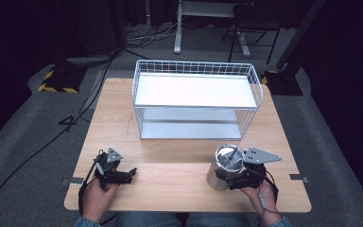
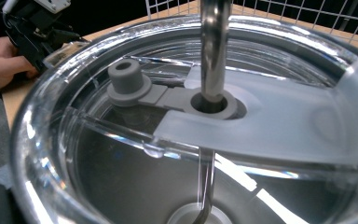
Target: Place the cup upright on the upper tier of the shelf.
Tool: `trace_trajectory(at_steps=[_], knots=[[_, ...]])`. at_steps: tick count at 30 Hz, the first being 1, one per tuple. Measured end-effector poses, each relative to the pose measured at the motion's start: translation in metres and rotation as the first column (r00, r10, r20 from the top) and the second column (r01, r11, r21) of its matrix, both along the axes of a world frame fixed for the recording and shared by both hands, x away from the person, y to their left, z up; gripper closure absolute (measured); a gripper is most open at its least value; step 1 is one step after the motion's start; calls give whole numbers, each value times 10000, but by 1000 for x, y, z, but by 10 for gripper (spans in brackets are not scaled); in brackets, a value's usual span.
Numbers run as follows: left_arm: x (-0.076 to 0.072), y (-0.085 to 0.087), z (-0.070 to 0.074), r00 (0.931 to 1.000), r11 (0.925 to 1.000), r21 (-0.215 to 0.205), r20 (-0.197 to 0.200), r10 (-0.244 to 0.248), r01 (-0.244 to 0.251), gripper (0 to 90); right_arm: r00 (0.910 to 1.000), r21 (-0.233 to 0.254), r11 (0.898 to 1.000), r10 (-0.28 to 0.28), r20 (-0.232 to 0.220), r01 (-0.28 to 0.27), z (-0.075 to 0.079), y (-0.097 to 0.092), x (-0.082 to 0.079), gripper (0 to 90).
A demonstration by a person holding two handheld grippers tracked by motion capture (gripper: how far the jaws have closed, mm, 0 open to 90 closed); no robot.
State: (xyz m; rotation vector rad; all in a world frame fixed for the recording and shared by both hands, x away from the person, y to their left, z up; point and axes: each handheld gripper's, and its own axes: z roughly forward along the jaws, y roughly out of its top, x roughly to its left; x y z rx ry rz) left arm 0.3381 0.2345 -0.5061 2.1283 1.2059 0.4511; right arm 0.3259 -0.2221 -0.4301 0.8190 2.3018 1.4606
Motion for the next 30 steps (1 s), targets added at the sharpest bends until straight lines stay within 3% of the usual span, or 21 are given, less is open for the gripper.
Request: trace_trajectory(at_steps=[10, 16, 30], knots=[[1, 0, 0, 10000, 10000, -49, -8, 4, -4, 58, 9998, -201, 9997, -167, -68, 165, 5, 2, -1, 33], [1, 0, 0, 10000, 10000, -63, -39, -30, 30, 59, 9998, -246, 9995, -178, 54, 179, 16, 2, -1, 34], [2, 0, 0, 10000, 10000, -37, -35, -40, 40, 59, 9988, -317, 9993, -179, 454, 193, 64, 5, 3, 35]])
